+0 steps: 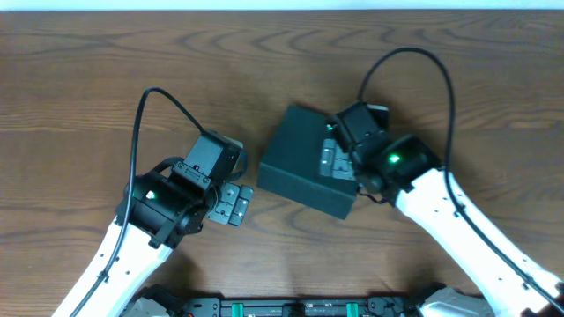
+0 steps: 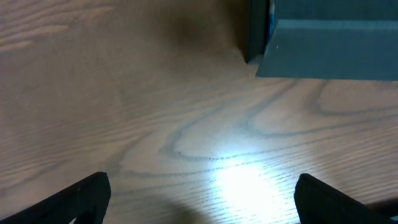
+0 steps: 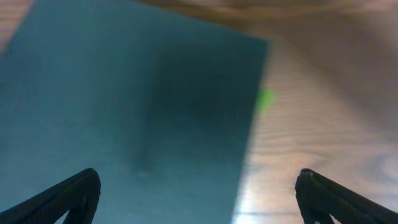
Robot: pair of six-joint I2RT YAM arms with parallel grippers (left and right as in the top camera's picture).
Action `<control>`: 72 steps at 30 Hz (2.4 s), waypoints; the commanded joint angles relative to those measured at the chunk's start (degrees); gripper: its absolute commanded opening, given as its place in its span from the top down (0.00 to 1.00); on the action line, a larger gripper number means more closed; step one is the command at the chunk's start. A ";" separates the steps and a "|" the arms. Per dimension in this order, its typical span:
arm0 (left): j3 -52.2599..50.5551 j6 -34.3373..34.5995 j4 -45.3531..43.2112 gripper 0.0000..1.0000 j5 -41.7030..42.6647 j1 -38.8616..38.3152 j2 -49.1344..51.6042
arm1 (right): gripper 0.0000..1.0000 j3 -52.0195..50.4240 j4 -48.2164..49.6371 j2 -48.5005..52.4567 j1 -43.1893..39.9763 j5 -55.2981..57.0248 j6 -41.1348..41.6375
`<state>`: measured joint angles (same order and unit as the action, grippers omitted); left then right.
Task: Pack container
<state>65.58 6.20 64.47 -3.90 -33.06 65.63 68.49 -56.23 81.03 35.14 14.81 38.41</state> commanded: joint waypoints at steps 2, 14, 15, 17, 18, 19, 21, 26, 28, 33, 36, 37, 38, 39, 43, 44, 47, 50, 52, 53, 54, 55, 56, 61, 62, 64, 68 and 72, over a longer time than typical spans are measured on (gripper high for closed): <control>0.13 0.68 0.20 0.05 -1.20 -0.02 -0.42 | 0.01 -0.24 1.20 2.56 3.61 -0.70 -2.73; 0.13 0.72 1.70 0.05 -3.61 0.02 -0.42 | 0.01 -0.28 1.20 11.02 5.40 -1.42 -2.69; 0.13 0.74 1.68 0.05 -3.61 0.02 -0.42 | 0.01 -0.33 1.22 11.39 5.40 -1.77 -2.69; 0.13 1.44 1.70 0.05 -3.82 0.02 -0.42 | 0.01 -0.39 1.18 11.80 5.40 -1.77 -2.67; 0.13 1.97 1.70 0.05 -4.04 0.02 -0.42 | 0.01 -0.42 1.20 11.89 5.40 -1.77 -2.67; 0.13 2.23 1.70 0.05 -4.02 0.02 -0.42 | 0.01 -0.46 1.22 11.89 5.40 -1.77 -2.69; 0.13 2.78 1.68 0.05 -4.07 0.02 -0.42 | 0.01 -0.57 1.40 11.89 5.40 -1.79 -2.69; 0.13 3.30 1.60 0.05 -4.07 0.02 -0.42 | 0.01 -1.77 2.16 11.89 5.40 -1.79 -2.38; 0.13 3.30 1.57 0.05 -4.07 0.02 -0.39 | 0.01 -3.26 3.61 11.89 5.40 -1.81 -2.23; 0.13 3.32 1.46 0.05 -4.92 0.04 -0.39 | 0.01 -8.22 8.68 11.89 5.40 -3.82 -2.23; 0.11 4.17 1.40 0.05 -5.55 0.04 -0.39 | 0.01 -10.62 10.58 11.89 5.40 -4.72 -2.21; 0.09 4.17 1.25 0.05 -5.53 0.04 -0.39 | 0.01 -10.95 10.78 11.89 5.40 -4.76 -2.21; 0.02 4.20 1.09 0.05 -5.51 0.02 -0.39 | 0.01 -11.17 10.86 11.89 5.40 -4.74 -2.19; -0.26 4.48 0.66 0.05 -5.49 0.02 -0.39 | 0.01 -11.19 10.86 11.89 5.40 -4.74 -2.05; -4.04 5.18 -3.04 0.05 -4.98 0.04 -0.39 | 0.01 -11.19 11.50 11.89 5.40 -4.72 -2.05; -5.44 5.11 -4.00 0.05 -4.55 0.02 -0.39 | 0.01 -11.19 11.67 11.89 5.40 -4.70 -2.05; -10.29 3.85 -8.26 0.05 -0.85 0.02 -0.39 | 0.01 -11.19 11.82 11.89 5.40 -4.55 -2.08; -15.52 4.04 -13.62 0.05 0.59 0.02 -0.37 | 0.01 -11.19 11.89 11.89 5.40 -4.07 -2.08; -19.32 4.81 -17.73 0.05 0.59 0.02 -0.02 | 0.01 -11.19 11.89 11.89 5.40 -4.09 -2.08; -20.46 5.31 -18.97 0.05 0.59 0.02 0.22 | 0.01 -11.19 11.89 11.89 5.40 -4.09 -2.08; -21.81 5.99 -20.55 0.05 0.61 0.02 0.52 | 0.01 -11.19 11.89 11.89 5.40 -4.09 -2.08; -22.75 6.29 -22.01 0.05 0.87 0.02 0.87 | 0.01 -11.19 11.89 11.89 5.40 -4.09 -2.08; -23.54 6.25 -23.87 0.05 1.68 0.02 1.53 | 0.01 -11.19 11.91 11.89 5.40 -4.09 -2.08; -24.72 5.38 -30.88 0.05 4.28 0.02 6.93 | 0.01 -11.19 12.17 11.89 5.40 -4.13 -2.05; -24.72 5.38 -31.78 0.05 4.39 0.02 8.44 | 0.01 -11.19 12.22 11.89 5.40 -4.11 -2.05; -24.72 5.38 -33.48 0.05 4.55 0.02 11.78 | 0.01 -11.19 12.33 11.89 5.40 -4.13 -2.05; -24.72 5.40 -36.92 0.05 4.74 0.02 17.51 | 0.01 -11.19 12.31 11.89 5.40 -4.13 -2.08; -24.72 5.38 -39.56 0.05 5.64 0.02 20.09 | 0.01 -11.19 12.09 11.89 5.40 -4.13 -2.05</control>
<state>41.01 11.40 25.85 1.06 -33.06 84.53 59.99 -43.92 89.82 40.12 12.32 36.62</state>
